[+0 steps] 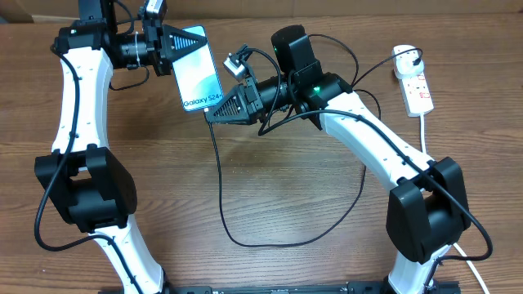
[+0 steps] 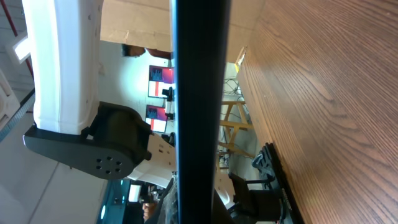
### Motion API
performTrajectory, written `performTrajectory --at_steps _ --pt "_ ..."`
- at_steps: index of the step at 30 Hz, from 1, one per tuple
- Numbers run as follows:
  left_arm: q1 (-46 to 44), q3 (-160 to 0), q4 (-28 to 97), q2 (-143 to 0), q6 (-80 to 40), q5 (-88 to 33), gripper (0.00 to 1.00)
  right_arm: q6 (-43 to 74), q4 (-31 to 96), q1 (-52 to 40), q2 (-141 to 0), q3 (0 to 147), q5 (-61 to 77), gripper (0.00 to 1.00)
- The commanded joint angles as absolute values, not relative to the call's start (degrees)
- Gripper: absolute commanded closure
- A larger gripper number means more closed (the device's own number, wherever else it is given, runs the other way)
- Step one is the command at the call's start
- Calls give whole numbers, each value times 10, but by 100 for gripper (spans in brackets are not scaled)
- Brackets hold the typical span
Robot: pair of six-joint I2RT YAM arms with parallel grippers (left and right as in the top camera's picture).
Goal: Plug charger to phone and switch on socket
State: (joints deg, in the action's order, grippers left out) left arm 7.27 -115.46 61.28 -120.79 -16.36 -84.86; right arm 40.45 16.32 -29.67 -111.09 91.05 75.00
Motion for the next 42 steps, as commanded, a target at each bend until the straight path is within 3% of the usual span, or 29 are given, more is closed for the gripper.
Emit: performTrajectory --at_steps 1,18,42 --pt "53 -1164 623 -1197 -178 -881 96 392 150 -296 -1115 914 732 96" --pt "53 -1164 623 -1197 -184 -854 96 301 202 -296 -1115 914 747 96" --pt "51 -1164 613 -1197 -184 -814 96 332 180 -295 -1115 914 751 96"
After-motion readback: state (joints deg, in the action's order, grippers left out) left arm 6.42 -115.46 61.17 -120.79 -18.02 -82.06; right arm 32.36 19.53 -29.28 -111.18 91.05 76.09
